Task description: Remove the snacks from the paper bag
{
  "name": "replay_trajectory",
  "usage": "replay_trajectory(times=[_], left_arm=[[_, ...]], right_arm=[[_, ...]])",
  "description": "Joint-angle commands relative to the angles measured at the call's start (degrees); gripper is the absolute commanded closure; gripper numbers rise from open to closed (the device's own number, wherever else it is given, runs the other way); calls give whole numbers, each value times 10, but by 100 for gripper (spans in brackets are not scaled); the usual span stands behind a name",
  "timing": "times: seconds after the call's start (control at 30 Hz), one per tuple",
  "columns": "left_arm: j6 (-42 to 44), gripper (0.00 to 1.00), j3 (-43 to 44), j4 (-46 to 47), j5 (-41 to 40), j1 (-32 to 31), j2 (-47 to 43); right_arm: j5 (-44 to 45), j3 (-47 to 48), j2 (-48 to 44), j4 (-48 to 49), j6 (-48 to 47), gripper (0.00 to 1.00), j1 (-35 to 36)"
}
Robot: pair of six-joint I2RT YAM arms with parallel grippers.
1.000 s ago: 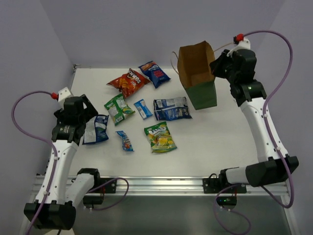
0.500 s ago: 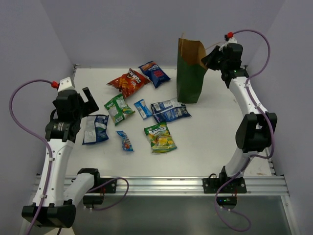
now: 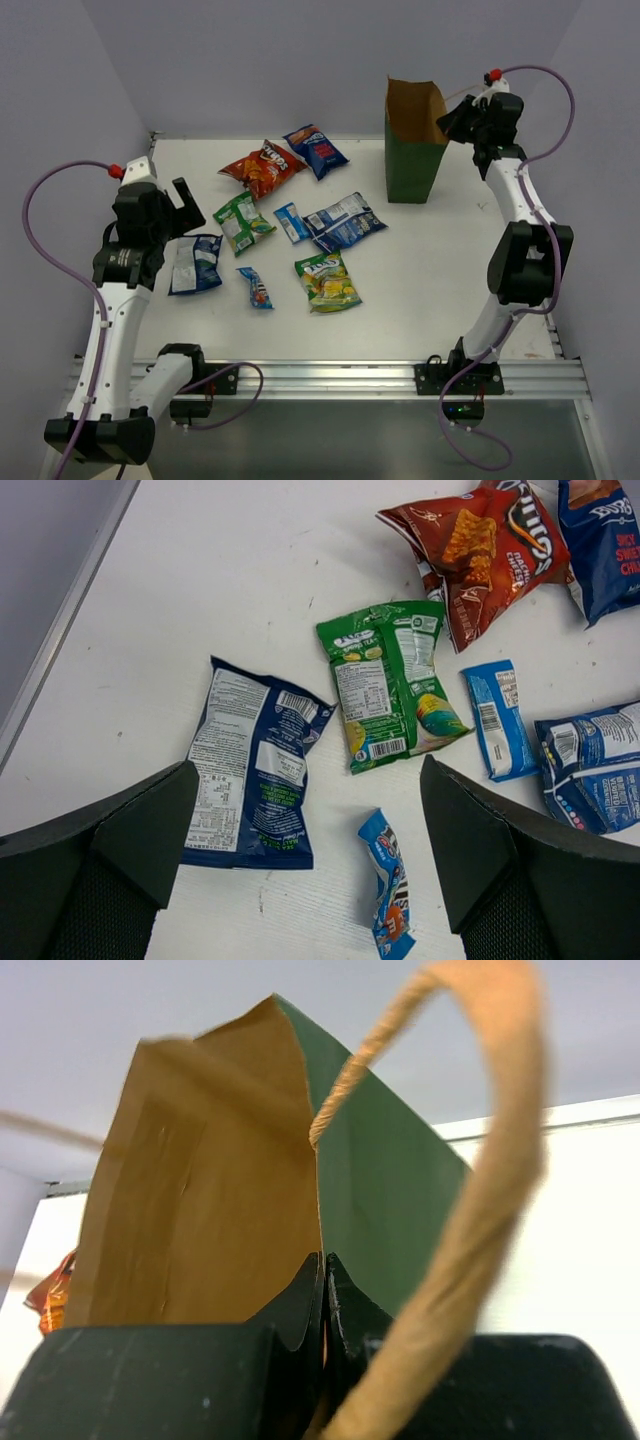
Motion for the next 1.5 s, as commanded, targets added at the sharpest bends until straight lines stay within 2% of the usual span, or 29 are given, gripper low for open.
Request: replay_trajectory(times=[0.0, 0.1, 0.17, 0.23, 0.3, 0.33, 0.4, 0.53, 0.57, 0.73, 0.83, 0.87, 0.97, 1.0, 1.1, 1.17, 1.3, 1.47], left_arm=[[13, 0, 5, 25, 16, 2, 0], [12, 0, 3, 28, 18, 2, 3], [12, 0, 4, 30, 23, 2, 6], [13, 0, 10, 28, 25, 2, 7], [14, 0, 24, 23, 23, 2, 12], [16, 0, 28, 21, 23, 2, 13], [18, 0, 40, 17, 21, 2, 14], [18, 0, 48, 19, 28, 2, 15], [17, 0, 49, 20, 33, 2, 17], [20, 0, 73, 16, 42, 2, 30], [30, 0, 126, -4, 47, 2, 49], [35, 0, 143, -9, 47, 2, 58], [49, 0, 212, -27, 35, 2, 72], [51, 0, 228, -29, 33, 2, 75], [62, 0, 305, -45, 35, 1, 95], [68, 0, 347, -61, 26, -6, 109], [80, 0, 449, -79, -2, -37, 117], [102, 0, 505, -82, -20, -71, 107]], right_arm=[[8, 16, -9, 19, -13, 100, -10], [3, 14, -7, -4, -11, 100, -10], [2, 23, -2, -25, -13, 96, -9], [12, 32, 1, -44, -19, 84, -10], [26, 45, -8, -74, -30, 68, -10], [44, 50, -12, -86, -33, 53, -9], [59, 65, -24, -124, -47, 36, -10], [97, 81, -59, -175, -66, 14, -10], [103, 88, -65, -194, -69, 1, -10], [138, 96, -102, -278, -45, 1, -10], [138, 59, -169, -321, -26, 1, -10], [135, 31, -221, -331, -23, 1, -10], [122, -25, -311, -331, -27, 1, -9], [125, -33, -370, -331, -42, 1, -10], [166, -56, -482, -328, -62, 1, -10], [185, -43, -518, -328, -75, 1, -8], [237, 6, -566, -327, -133, 1, 43], [268, -8, -658, -235, -184, 1, 88]])
